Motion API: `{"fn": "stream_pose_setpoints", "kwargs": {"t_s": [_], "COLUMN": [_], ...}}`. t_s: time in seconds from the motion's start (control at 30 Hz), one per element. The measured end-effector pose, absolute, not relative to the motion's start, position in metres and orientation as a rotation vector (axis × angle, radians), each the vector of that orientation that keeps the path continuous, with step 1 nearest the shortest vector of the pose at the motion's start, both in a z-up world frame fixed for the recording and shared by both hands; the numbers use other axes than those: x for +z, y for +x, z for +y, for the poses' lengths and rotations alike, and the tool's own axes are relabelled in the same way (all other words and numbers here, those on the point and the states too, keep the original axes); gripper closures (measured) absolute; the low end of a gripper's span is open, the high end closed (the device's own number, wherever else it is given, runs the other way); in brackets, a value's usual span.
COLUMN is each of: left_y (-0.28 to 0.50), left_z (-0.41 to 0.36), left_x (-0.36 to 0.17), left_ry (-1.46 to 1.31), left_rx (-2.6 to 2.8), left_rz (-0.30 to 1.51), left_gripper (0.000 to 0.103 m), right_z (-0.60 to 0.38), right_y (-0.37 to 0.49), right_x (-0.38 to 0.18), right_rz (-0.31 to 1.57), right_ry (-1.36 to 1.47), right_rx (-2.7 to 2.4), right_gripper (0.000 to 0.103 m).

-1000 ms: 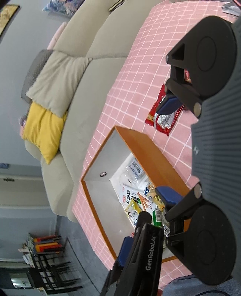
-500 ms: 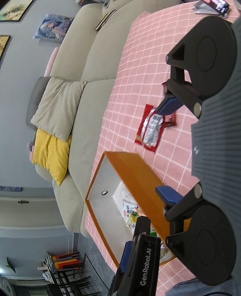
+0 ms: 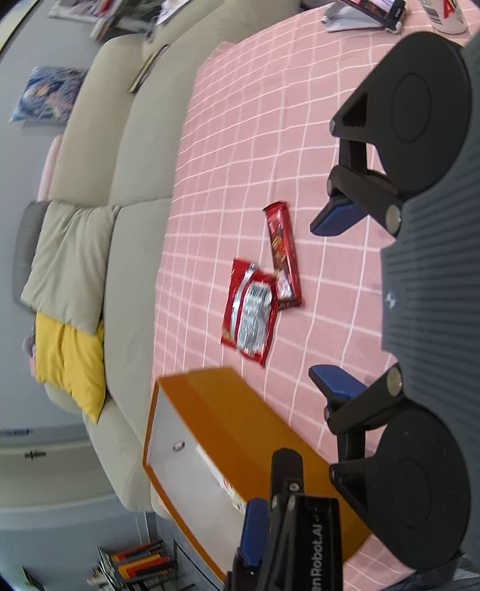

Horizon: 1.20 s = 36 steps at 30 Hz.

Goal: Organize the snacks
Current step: 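Move both tools down toward the red foil bag and red chocolate bar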

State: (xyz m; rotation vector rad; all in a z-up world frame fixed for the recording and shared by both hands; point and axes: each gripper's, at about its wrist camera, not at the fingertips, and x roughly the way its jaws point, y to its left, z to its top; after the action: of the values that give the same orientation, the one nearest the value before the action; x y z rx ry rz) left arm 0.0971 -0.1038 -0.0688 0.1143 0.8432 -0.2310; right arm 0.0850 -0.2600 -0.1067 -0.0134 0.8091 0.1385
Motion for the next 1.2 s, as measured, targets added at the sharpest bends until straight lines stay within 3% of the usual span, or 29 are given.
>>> {"fn": "stream_pose_setpoints", "kwargs": {"t_s": [0.9,1.2], "left_y": [0.234,0.248], "left_z": [-0.169,-0.187], "left_x": [-0.129,-0.146], "left_ry": [0.560,0.722], "left_rx": [-0.344,-0.360], "left_rz": [0.945,0.946], "left_gripper": [0.034,0.026], "right_z": [-0.294,-0.282], "right_y": [0.231,0.251], "right_x": [-0.176,-0.190], "right_rz": [1.057,1.073], "right_ry": [0.285,0.249], "right_rx": [-0.079,-0.063], "right_gripper": [0.034,0.034]}}
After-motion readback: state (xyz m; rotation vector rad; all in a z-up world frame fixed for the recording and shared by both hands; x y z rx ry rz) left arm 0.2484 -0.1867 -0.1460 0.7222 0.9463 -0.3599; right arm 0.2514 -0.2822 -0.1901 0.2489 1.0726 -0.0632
